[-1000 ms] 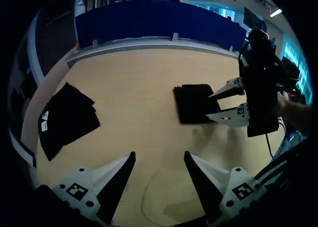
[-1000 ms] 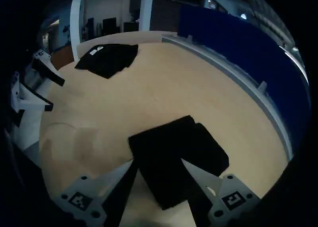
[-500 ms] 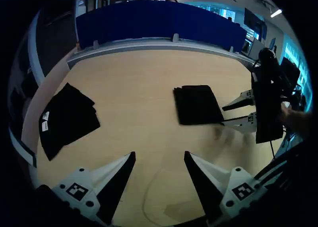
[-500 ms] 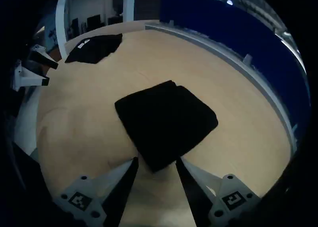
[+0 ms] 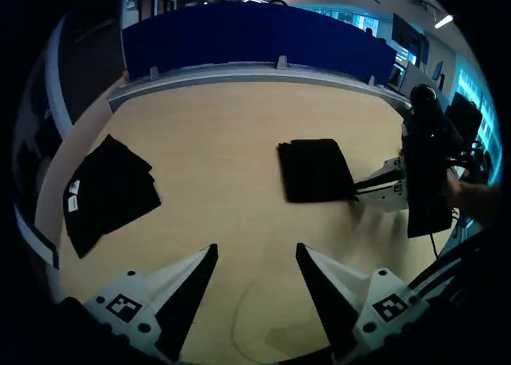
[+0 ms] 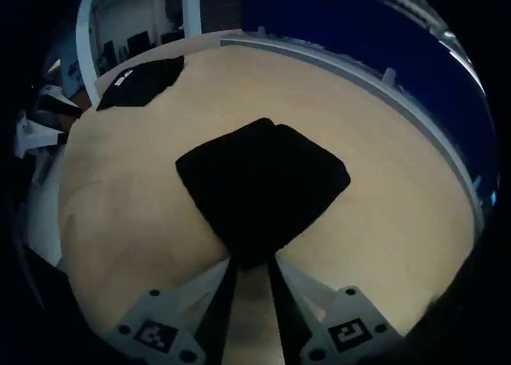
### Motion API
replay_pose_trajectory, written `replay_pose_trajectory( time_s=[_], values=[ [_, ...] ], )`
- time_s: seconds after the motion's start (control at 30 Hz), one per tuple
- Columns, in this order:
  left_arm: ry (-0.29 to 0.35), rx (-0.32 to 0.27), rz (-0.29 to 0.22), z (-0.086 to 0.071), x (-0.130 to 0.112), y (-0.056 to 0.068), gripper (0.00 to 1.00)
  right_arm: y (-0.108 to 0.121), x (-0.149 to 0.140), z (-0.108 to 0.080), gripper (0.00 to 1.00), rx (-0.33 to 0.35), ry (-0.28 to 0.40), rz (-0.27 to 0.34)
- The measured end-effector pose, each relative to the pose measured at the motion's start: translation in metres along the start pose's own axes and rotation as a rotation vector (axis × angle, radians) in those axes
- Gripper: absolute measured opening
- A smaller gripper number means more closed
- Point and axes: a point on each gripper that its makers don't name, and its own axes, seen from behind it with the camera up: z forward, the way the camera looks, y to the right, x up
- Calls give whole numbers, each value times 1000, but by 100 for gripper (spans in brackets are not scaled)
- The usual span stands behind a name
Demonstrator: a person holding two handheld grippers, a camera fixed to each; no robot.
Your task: Fold towel
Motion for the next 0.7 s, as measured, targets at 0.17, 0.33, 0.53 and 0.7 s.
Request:
replay_pose_trajectory(
  time_s=[0.17, 0.33, 0.53, 0.7],
  values=[
    [2, 3, 1, -1, -1, -1, 90, 2, -2, 0, 14, 1, 4, 14],
    [0, 3, 4, -1, -2, 0, 90, 6, 0, -4, 10, -5, 17, 11],
    [3, 0, 7, -1, 0, 3, 90, 13, 12, -15, 9, -28, 45, -9],
    [12, 1, 11, 0, 4, 3, 90, 19, 37, -31, 9, -48, 95, -30]
  ],
)
